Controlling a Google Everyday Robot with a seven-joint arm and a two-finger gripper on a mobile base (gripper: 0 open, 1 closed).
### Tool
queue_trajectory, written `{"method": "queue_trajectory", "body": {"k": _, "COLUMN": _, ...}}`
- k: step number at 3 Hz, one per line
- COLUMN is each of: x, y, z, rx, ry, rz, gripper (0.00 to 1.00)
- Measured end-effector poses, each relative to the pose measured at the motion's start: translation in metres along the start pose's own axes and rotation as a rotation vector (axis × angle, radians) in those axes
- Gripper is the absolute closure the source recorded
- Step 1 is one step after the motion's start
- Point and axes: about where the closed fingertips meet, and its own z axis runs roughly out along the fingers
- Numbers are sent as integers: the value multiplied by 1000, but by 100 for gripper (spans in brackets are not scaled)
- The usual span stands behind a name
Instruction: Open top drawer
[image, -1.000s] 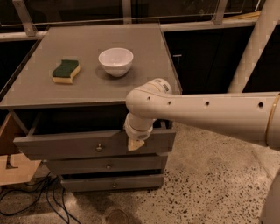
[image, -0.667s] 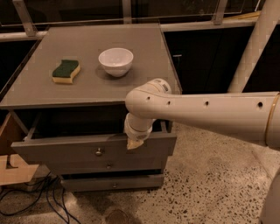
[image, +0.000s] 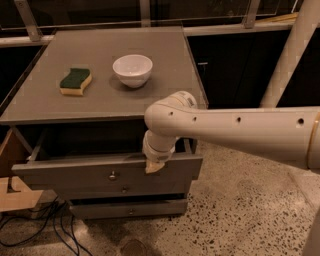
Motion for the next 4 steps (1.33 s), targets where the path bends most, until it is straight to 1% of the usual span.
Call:
{"method": "queue_trajectory", "body": {"k": 1, "x": 1, "y": 7, "z": -2, "rx": -3, "ry": -14, "rz": 9, "gripper": 100}}
{"method": "queue_trajectory", "body": {"k": 2, "x": 2, "y": 20, "z": -7, "rx": -2, "ry": -17, "rz": 23, "gripper": 100}}
{"method": "queue_trajectory", "body": {"k": 3, "x": 2, "y": 24, "z": -7, "rx": -1, "ry": -16, "rz": 28, "gripper": 100}}
{"method": "queue_trajectory", "body": {"k": 4, "x": 2, "y": 36, "z": -13, "rx": 1, "ry": -12, "rz": 41, "gripper": 100}}
